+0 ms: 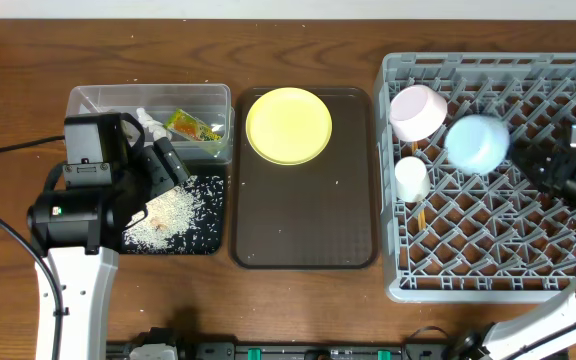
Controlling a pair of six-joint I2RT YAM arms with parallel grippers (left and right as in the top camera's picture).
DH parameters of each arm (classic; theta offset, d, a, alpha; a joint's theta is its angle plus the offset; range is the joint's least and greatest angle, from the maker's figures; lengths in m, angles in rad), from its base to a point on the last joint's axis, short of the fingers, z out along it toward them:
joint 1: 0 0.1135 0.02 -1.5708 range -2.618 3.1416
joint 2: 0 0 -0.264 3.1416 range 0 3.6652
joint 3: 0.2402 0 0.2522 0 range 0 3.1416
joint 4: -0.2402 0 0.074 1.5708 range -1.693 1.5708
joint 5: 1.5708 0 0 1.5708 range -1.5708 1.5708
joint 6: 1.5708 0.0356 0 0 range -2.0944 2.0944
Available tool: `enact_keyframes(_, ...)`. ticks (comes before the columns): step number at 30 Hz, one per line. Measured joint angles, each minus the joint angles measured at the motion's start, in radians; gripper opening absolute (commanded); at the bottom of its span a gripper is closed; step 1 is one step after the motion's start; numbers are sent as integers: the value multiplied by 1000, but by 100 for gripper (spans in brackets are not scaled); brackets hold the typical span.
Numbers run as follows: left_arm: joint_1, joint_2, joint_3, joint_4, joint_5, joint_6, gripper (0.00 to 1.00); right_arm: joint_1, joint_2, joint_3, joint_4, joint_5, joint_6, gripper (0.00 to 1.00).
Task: Sort waste into correct bins and load items into the dishwasher rack
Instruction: 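Carry the light-blue bowl with right gripper into the rack and release, then move right gripper back to the yellow plate and grasp its edge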
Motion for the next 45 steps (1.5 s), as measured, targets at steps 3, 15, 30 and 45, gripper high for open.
enact_keyframes(3,0,0,0,0,0,0,91,-11,0,3,-5,32,32,29)
enact_keyframes(15,0,0,0,0,0,0,91,61,-204,102,0,396,241,32)
enact_keyframes(30,0,0,0,0,0,0,91,779,-587,143,183,858,465,37)
enact_keyframes(45,0,0,0,0,0,0,91,1385,-302,144,576,1161,574,53)
